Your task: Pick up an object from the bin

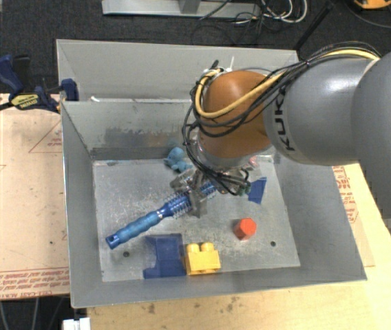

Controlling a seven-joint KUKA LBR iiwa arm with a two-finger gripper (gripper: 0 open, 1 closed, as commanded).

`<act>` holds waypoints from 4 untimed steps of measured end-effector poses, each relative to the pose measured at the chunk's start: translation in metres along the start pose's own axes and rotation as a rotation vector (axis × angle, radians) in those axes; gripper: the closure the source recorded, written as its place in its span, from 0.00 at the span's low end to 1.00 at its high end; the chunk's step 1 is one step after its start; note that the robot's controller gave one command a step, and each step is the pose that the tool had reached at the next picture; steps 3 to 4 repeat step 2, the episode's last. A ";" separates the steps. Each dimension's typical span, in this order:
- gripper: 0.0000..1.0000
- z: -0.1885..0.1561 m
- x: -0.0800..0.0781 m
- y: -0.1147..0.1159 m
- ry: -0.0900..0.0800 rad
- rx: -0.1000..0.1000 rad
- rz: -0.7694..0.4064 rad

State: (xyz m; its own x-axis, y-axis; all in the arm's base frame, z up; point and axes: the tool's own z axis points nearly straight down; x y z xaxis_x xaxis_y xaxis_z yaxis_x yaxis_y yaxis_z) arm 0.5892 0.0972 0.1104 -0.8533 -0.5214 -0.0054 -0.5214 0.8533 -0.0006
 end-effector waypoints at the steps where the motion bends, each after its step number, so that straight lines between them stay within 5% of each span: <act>1: 1.00 -0.022 -0.001 0.000 0.001 0.000 0.002; 2: 1.00 -0.069 -0.003 0.000 -0.001 0.001 0.004; 4: 1.00 -0.069 -0.003 0.000 -0.001 0.001 0.004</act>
Offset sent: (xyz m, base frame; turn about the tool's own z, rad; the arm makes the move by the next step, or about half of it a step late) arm -0.0001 0.0000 0.0217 0.0000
